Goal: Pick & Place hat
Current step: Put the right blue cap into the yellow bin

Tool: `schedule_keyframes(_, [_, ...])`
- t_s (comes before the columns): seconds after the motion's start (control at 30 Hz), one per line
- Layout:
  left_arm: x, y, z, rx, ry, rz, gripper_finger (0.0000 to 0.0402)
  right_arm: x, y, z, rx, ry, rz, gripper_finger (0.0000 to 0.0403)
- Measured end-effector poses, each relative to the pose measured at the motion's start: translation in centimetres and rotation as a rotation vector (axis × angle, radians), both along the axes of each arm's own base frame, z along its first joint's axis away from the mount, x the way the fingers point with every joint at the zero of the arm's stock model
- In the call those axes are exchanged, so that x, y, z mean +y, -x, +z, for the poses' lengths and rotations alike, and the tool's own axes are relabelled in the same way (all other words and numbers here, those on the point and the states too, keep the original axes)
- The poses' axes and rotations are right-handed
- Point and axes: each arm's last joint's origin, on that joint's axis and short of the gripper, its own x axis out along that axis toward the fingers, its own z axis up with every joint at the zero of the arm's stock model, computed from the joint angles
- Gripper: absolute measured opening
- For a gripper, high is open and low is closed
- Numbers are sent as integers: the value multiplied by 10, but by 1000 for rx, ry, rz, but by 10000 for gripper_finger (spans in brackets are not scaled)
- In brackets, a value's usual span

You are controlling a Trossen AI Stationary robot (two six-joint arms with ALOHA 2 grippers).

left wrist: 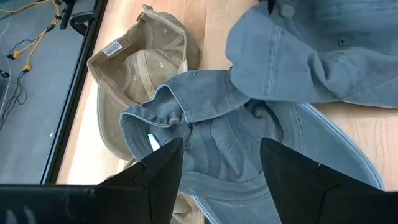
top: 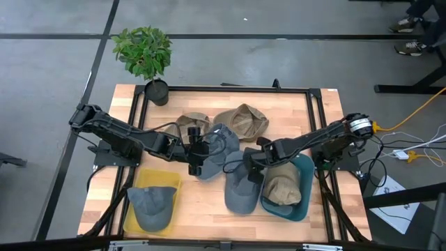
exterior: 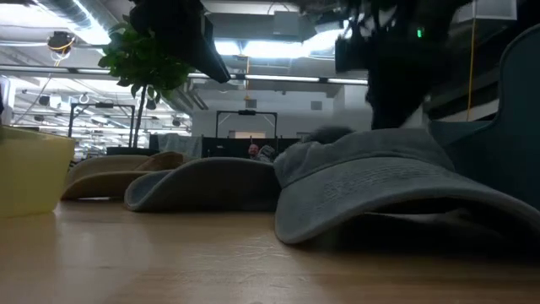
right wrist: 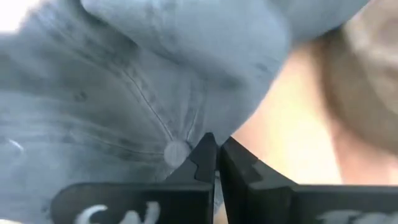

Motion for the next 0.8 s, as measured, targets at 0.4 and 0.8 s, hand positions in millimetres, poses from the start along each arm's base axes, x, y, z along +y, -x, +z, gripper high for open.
schedule_keyframes(0.4, [0, 0, 0, -2, 0, 0, 207, -3, 2, 68, -259, 71, 64, 5])
schedule_keyframes(0.8, [-5, -16, 18, -202, -43, -115, 206, -16, -9, 77, -328, 64, 73, 4])
